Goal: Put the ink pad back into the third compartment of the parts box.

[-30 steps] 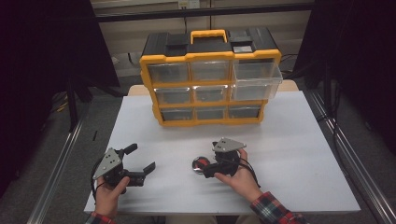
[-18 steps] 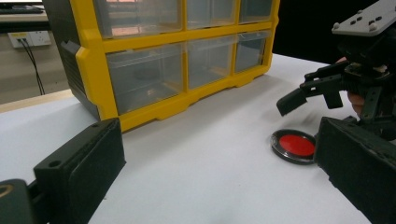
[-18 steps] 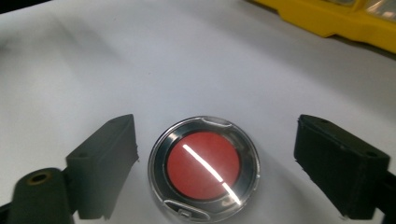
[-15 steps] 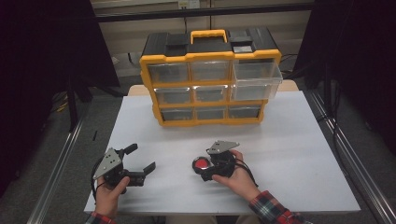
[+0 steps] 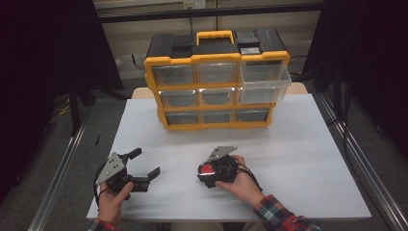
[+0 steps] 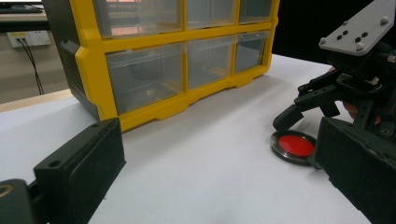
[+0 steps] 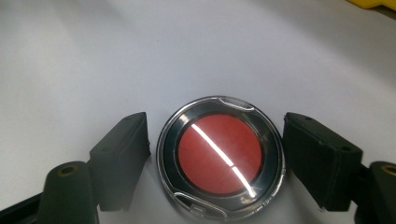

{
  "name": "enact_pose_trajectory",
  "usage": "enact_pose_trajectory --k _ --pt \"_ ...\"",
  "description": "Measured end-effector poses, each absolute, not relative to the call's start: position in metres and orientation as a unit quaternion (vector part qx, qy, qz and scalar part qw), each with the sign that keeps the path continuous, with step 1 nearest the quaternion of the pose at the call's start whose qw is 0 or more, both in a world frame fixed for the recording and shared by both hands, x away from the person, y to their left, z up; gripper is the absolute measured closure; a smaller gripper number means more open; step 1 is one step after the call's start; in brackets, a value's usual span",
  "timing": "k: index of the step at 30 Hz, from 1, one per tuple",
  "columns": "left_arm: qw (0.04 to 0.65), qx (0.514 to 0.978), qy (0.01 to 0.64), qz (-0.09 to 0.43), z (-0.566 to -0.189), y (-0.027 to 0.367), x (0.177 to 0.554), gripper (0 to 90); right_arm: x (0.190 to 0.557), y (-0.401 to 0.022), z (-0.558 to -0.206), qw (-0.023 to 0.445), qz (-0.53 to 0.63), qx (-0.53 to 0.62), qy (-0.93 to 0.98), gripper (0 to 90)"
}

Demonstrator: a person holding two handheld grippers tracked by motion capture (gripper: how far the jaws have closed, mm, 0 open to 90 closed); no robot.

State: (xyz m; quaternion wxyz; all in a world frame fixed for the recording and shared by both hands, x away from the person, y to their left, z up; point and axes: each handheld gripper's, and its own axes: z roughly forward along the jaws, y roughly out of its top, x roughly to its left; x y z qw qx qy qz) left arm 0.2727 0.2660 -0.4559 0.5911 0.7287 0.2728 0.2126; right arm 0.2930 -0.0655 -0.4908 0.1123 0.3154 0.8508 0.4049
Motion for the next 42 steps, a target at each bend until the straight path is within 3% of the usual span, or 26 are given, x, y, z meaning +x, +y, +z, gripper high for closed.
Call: enact_pose_trajectory --k 9,15,42 --pt "0.590 0.729 0.274 0.213 -0.456 0.265 0.273 2.0 0.292 -0.064 -0.490 0.114 0.393 0.309 0.859 24.4" --pt "0.588 0.730 0.274 0.214 -0.456 0.265 0.272 2.0 0.294 -0.067 -0.487 0.111 0.380 0.293 0.870 29.9" --pt "0.590 0.729 0.272 0.214 -0.456 0.266 0.273 2.0 0.300 -0.082 -0.468 0.075 0.385 0.283 0.875 30.3"
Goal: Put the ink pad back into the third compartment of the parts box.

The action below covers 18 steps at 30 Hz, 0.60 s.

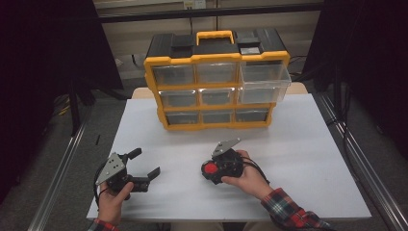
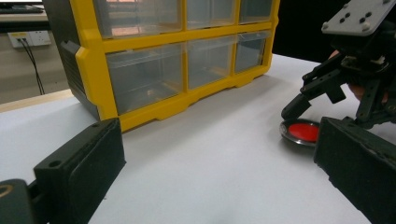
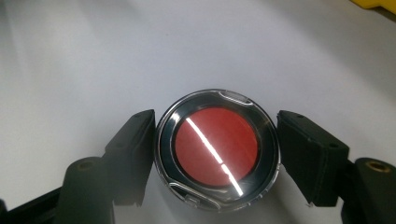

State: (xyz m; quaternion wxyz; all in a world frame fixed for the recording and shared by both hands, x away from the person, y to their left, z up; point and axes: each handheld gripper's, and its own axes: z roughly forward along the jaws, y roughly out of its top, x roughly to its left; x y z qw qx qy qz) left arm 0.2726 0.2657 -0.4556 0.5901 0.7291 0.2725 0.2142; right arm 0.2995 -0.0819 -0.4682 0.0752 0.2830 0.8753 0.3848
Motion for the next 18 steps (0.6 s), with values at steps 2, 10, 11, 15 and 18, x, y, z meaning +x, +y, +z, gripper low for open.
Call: enact_pose_trajectory --k 2,10,11,15,18 --pt "0.590 0.729 0.272 0.214 -0.456 0.266 0.273 2.0 0.300 -0.083 -0.463 0.069 0.383 0.279 0.878 30.3" --pt "0.588 0.732 0.269 0.214 -0.455 0.266 0.273 2.0 0.303 -0.086 -0.442 0.071 0.381 0.270 0.881 30.3" --pt "0.588 0.732 0.270 0.214 -0.455 0.266 0.273 2.0 0.303 -0.087 -0.439 0.068 0.380 0.273 0.881 30.3" --pt "0.587 0.733 0.270 0.214 -0.455 0.266 0.273 2.0 0.304 -0.089 -0.429 0.068 0.381 0.271 0.881 30.3" --pt "0.587 0.733 0.269 0.214 -0.456 0.266 0.273 2.0 0.305 -0.091 -0.421 0.068 0.380 0.269 0.882 30.3"
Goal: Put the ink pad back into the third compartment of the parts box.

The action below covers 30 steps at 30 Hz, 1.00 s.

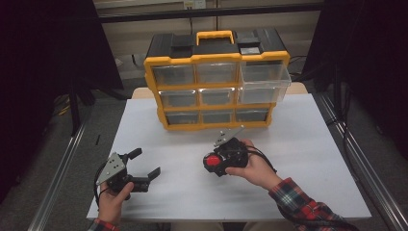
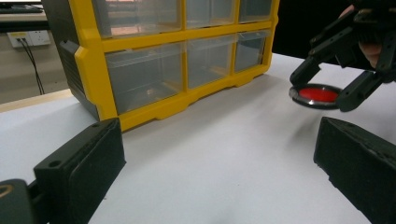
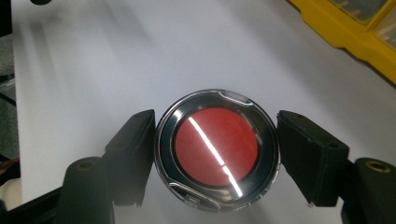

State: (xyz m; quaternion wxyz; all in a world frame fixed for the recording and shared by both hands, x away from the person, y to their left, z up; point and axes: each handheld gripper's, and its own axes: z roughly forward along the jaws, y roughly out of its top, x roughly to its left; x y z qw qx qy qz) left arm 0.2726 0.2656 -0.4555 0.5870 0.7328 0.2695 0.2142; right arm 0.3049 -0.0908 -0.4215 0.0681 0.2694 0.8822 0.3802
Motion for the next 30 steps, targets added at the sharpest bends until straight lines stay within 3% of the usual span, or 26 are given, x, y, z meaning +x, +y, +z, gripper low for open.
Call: enact_pose_trajectory --k 30 --pt "0.586 0.731 0.275 0.215 -0.456 0.265 0.272 2.0 0.314 -0.101 -0.384 0.058 0.377 0.265 0.886 30.3"
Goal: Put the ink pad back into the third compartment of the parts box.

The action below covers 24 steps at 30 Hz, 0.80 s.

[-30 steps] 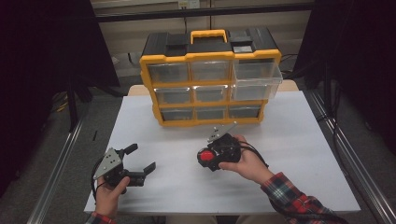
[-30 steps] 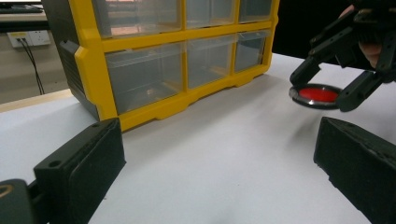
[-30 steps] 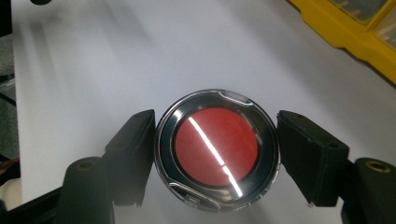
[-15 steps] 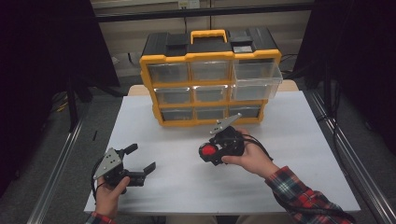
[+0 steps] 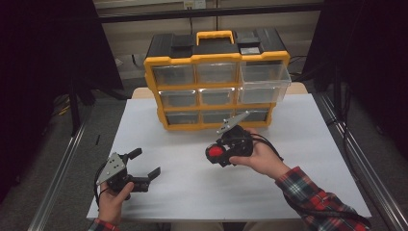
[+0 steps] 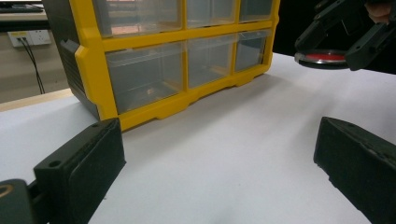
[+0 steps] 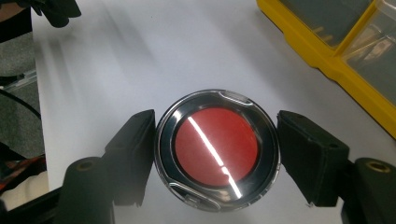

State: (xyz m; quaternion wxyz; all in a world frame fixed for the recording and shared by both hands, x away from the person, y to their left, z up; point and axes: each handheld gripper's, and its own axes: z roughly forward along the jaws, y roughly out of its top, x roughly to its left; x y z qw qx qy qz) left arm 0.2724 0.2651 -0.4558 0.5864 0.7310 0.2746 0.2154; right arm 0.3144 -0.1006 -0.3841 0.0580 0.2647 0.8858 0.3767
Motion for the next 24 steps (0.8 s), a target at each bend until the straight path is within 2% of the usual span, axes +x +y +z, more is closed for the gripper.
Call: enact_pose_trajectory --k 24 --pt "0.587 0.731 0.274 0.215 -0.456 0.265 0.272 2.0 0.320 -0.103 -0.348 0.065 0.374 0.255 0.889 30.3"
